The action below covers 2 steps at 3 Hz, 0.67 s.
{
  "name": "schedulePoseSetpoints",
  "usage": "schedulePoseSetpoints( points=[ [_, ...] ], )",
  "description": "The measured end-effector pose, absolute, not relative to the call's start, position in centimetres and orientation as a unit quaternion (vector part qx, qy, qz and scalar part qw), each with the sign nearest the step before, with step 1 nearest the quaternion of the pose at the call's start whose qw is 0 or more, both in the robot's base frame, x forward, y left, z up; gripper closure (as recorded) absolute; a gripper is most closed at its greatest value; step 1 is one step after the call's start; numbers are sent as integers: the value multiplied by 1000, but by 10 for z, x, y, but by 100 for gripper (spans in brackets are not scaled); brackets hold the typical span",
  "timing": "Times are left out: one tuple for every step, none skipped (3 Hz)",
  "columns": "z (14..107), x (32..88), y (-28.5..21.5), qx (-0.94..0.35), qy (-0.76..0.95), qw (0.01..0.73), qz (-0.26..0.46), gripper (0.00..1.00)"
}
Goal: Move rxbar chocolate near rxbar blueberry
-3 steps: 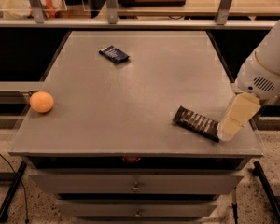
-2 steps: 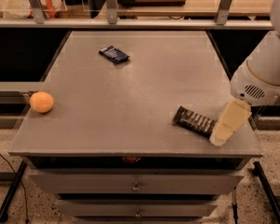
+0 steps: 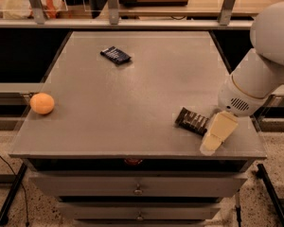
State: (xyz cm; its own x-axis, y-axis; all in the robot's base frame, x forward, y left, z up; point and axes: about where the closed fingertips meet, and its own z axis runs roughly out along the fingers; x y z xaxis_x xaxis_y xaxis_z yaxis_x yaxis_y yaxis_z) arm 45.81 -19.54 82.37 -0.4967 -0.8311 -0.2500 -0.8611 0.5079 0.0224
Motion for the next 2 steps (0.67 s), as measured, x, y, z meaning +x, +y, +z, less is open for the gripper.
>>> schedulePoseSetpoints(
  points=[
    [814, 462, -188, -499, 857, 102, 71, 18],
    [813, 466, -188, -502, 856, 100, 70, 41]
  ],
)
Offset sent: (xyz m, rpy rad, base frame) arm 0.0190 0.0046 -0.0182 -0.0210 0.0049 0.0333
